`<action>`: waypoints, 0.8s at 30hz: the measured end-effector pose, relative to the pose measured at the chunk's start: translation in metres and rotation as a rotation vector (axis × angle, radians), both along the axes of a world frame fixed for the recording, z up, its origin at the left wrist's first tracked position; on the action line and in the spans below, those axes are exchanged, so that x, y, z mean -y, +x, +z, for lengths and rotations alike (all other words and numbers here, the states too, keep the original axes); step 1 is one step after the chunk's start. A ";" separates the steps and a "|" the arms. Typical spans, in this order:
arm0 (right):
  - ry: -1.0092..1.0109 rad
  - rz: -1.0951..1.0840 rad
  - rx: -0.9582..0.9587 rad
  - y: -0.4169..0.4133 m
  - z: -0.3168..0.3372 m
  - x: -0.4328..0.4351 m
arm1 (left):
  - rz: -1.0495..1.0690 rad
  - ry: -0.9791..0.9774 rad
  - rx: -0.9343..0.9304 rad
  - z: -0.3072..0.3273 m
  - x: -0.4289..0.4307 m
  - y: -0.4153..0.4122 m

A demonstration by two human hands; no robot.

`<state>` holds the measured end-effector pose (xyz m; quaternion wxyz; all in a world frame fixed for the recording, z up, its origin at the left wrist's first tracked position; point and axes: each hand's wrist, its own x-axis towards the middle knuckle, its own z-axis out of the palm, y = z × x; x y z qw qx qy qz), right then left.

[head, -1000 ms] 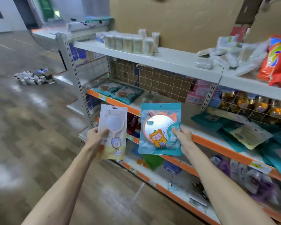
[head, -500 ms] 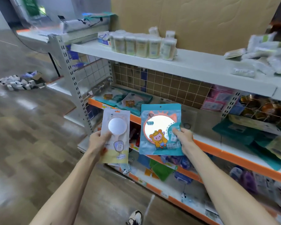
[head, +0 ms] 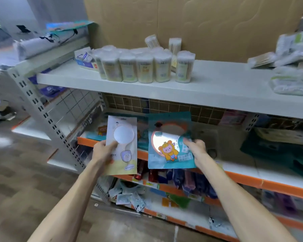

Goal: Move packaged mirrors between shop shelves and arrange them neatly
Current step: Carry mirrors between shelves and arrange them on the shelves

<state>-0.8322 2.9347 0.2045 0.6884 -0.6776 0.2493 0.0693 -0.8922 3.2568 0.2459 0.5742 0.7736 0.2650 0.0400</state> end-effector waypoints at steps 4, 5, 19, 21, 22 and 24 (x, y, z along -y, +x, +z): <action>-0.047 -0.090 -0.012 0.008 0.002 0.003 | -0.068 -0.017 -0.010 -0.005 -0.007 0.035; -0.054 -0.109 -0.021 0.008 0.001 0.003 | -0.086 -0.023 -0.019 -0.006 -0.008 0.042; -0.120 -0.431 -0.017 -0.027 0.018 0.040 | -0.322 -0.222 -0.060 0.002 0.042 0.115; -0.133 -0.482 -0.025 -0.044 0.019 0.065 | -0.372 -0.254 -0.088 0.000 0.070 0.114; -0.139 -0.505 -0.029 -0.051 0.020 0.078 | -0.397 -0.260 -0.103 -0.002 0.084 0.113; -0.129 -0.541 -0.039 -0.064 0.019 0.104 | -0.417 -0.241 -0.130 -0.004 0.116 0.110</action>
